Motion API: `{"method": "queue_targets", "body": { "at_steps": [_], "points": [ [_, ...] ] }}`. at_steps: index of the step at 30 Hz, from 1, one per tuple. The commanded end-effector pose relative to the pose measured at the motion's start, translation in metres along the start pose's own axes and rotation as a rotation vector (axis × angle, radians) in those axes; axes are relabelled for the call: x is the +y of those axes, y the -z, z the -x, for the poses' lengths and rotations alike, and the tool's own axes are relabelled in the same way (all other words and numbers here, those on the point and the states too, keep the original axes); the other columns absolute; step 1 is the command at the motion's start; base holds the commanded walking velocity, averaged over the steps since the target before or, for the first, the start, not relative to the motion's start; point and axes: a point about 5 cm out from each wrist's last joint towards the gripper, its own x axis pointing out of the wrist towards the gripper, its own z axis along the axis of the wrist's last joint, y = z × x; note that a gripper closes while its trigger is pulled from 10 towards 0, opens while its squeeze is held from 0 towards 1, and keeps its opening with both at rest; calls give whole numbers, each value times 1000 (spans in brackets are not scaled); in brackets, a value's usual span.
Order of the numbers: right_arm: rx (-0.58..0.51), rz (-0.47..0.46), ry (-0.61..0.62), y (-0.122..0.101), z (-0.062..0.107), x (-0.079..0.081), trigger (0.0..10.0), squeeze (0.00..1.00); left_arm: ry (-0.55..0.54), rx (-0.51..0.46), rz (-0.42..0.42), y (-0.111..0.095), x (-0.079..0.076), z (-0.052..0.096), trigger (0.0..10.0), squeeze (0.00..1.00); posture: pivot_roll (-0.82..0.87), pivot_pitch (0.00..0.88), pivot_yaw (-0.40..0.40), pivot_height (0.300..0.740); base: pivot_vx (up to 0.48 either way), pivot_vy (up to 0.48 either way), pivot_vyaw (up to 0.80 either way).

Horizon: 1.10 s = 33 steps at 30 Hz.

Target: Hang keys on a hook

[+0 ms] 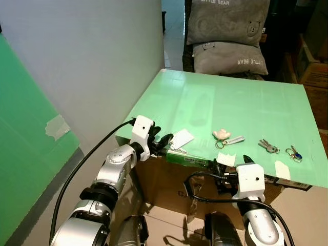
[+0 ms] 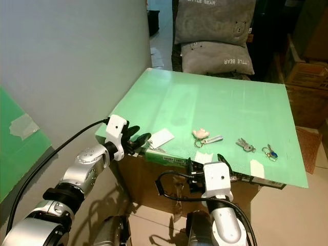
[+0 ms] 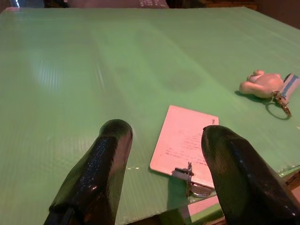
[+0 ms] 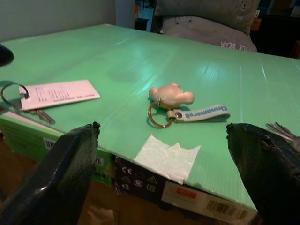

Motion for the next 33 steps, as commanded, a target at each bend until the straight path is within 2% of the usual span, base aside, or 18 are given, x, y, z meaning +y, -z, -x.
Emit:
{"method": "queue_targets", "body": {
  "at_steps": [1, 2, 7, 12, 25, 33],
  "points": [
    [-13, 1, -4, -5, 0, -1, 10000, 0, 1, -11, 41, 3, 3, 5, 10000, 0, -221, 50, 108, 626, 0, 0, 0],
    [-11, 4, -5, -5, 0, -2, 10000, 0, 24, -19, 71, 3, 1, 5, 10000, 0, -219, 50, 106, 626, 0, 0, 0],
    [-9, 5, -10, -5, -1, -1, 10000, 0, 30, -5, 59, 7, -2, 5, 10000, 0, -218, 52, 102, 626, 0, 0, 0],
    [-12, -15, -96, -7, 0, 8, 10000, 0, 25, 41, 32, 17, -5, 5, 10000, 0, -219, 53, 99, 626, 0, 0, 0],
    [18, -12, -141, -1, 2, 10, 10000, 0, 23, 65, 22, 24, -4, 11, 10000, 0, -215, 45, 84, 626, 0, 0, 0],
    [20, -4, -156, 0, -3, 8, 10000, 0, 18, 80, 21, 29, -5, 12, 10000, 0, -200, 32, 75, 626, 0, 0, 0]
  ]
}}
